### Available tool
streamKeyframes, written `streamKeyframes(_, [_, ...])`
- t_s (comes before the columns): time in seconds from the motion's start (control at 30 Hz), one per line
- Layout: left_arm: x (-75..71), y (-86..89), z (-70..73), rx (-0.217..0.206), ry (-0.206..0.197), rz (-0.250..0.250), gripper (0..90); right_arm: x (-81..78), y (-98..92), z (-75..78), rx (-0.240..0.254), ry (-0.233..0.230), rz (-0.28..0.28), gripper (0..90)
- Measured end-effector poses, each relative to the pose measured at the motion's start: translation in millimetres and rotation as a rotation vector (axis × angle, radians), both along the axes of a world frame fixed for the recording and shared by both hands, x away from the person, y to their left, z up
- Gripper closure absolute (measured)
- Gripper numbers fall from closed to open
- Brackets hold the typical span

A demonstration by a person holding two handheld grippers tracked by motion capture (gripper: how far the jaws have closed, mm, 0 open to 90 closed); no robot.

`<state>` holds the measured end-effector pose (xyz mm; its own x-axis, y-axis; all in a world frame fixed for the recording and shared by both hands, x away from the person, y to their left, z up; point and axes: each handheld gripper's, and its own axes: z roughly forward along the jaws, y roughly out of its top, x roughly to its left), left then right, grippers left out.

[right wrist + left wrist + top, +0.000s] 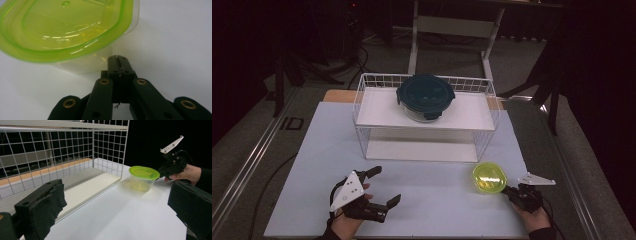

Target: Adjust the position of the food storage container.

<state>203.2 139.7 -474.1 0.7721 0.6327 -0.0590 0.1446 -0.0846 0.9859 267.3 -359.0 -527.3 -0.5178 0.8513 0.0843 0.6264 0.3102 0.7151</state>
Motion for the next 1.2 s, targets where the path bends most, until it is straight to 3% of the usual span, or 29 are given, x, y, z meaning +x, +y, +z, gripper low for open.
streamKeyframes(0.13, [-0.7, -0.6, -0.3, 0.0, -0.002, -0.005, 1.5, 0.2, 7.2, 0.5, -0.005, -0.001, 0.024, 90.0])
streamKeyframes(0.43, [2.0, 0.6, -3.1, 0.008, 0.01, -0.004, 1.5, 16.7, -2.8, 2.3, 0.014, -0.009, -0.015, 90.0])
streamKeyframes(0.53, [2.0, 1.6, -4.3, 0.019, -0.02, -0.024, 1.5, 20.0, -0.9, 2.8, 0.018, -0.01, -0.005, 90.0])
streamKeyframes(0.87, [0.4, -0.2, -3.2, 0.011, -0.01, -0.033, 1.5, 19.5, 10.3, -0.7, 0.012, 0.008, 0.022, 90.0])
streamKeyframes(1.2, [-0.1, -2.1, -3.4, 0.01, -0.011, -0.037, 1.5, 9.4, 38.7, 1.3, 0.014, 0.006, 0.121, 90.0])
